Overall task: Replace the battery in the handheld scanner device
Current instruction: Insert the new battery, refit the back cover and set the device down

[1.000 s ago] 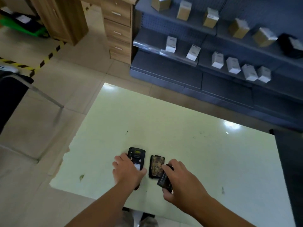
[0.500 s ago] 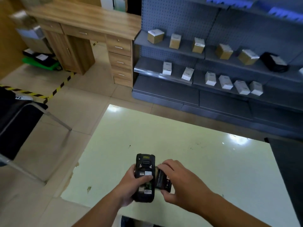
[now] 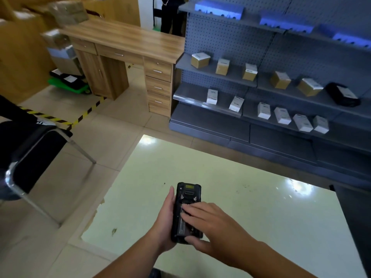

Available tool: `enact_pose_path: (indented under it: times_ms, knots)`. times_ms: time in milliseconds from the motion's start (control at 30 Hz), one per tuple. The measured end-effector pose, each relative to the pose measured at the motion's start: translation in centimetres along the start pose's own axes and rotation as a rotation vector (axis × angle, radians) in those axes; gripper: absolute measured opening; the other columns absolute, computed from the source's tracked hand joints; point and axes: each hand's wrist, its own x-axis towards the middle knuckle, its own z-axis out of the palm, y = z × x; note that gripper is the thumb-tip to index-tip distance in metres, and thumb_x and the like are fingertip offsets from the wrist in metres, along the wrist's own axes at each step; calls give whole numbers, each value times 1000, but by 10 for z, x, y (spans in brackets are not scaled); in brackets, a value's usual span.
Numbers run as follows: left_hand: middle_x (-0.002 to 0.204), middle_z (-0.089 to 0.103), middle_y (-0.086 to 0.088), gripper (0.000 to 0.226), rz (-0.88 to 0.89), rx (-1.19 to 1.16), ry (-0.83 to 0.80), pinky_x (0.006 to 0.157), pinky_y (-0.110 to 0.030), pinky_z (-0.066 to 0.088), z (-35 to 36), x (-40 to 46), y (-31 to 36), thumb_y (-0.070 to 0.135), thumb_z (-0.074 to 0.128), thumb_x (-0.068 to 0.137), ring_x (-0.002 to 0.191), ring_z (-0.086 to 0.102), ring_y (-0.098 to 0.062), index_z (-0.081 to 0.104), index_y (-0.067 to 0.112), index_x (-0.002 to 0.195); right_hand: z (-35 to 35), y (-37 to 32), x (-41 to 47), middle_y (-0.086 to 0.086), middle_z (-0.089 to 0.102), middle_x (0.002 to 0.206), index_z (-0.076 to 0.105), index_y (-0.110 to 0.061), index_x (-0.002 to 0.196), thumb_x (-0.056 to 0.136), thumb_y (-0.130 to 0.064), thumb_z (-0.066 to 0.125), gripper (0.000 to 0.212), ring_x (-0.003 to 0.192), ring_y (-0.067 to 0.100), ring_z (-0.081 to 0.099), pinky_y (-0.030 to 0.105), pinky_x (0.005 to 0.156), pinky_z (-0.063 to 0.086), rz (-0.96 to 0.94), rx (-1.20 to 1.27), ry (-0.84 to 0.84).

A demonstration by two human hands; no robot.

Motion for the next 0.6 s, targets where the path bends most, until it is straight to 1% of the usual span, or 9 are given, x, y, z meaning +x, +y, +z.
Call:
enact_pose_path:
  times_ms: [100, 133, 200, 267, 333, 367, 500, 567, 600]
  knots:
    - [93, 77, -12, 76, 7, 11, -1, 54, -32, 57, -2, 0, 2, 75, 30, 93, 74, 73, -28, 76, 18, 113, 7, 2, 1, -7, 60, 143, 59, -21, 137, 95, -51, 50, 53, 133, 13, 50, 25, 114, 36, -47, -88, 58]
    - [94, 77, -11, 77, 4, 14, -2, 55, -33, 57, -3, 0, 2, 76, 30, 93, 75, 73, -29, 75, 17, 116, 8, 1, 1, -6, 61, 142, 60, -20, 137, 95, -51, 50, 53, 132, 14, 51, 27, 113, 40, -64, -110, 71]
    - [99, 76, -12, 79, -8, 18, 7, 63, -36, 57, -6, 0, 2, 79, 31, 91, 80, 73, -30, 73, 20, 119, 11, 3, 1, -3, 62, 140, 59, -17, 136, 98, -49, 46, 51, 131, 17, 53, 32, 111, 44, -109, -173, 80]
    - [116, 76, -12, 83, -29, 3, 9, 69, -39, 57, -6, 0, 1, 81, 28, 90, 91, 72, -31, 72, 19, 122, 16, 4, -1, 1, 61, 141, 57, -14, 138, 104, -44, 42, 48, 133, 20, 52, 35, 112, 44, -165, -247, 84]
    - [135, 69, -14, 88, -44, -37, -10, 71, -37, 57, -4, 0, 1, 80, 25, 91, 100, 70, -30, 70, 14, 127, 19, 5, -4, 5, 58, 145, 53, -11, 143, 108, -38, 40, 46, 138, 22, 48, 37, 115, 40, -214, -289, 88]
    - [139, 66, -14, 89, -47, -56, -20, 70, -36, 57, -2, -2, 1, 80, 24, 91, 101, 69, -29, 69, 13, 129, 21, 5, -6, 6, 57, 147, 51, -10, 144, 109, -37, 40, 46, 139, 23, 47, 37, 116, 39, -227, -301, 92]
    - [139, 66, -11, 92, -56, -54, -49, 72, -37, 57, 1, -1, -1, 81, 24, 90, 101, 70, -27, 69, 11, 128, 29, 6, -8, 7, 55, 149, 50, -10, 145, 111, -36, 33, 46, 140, 23, 46, 38, 117, 39, -165, -291, 120]
    - [136, 67, -12, 92, -65, -41, -41, 80, -41, 55, 0, 1, -4, 83, 26, 88, 108, 68, -29, 71, 13, 127, 33, 6, -5, 5, 57, 147, 54, -11, 142, 110, -36, 35, 44, 139, 22, 48, 38, 114, 42, -97, -257, 144]
    - [133, 69, -13, 91, -64, -34, -32, 81, -42, 54, 0, 1, -5, 85, 28, 87, 107, 67, -30, 72, 15, 125, 34, 6, -2, 3, 58, 146, 56, -13, 140, 108, -36, 38, 44, 137, 21, 49, 37, 113, 43, -72, -227, 150]
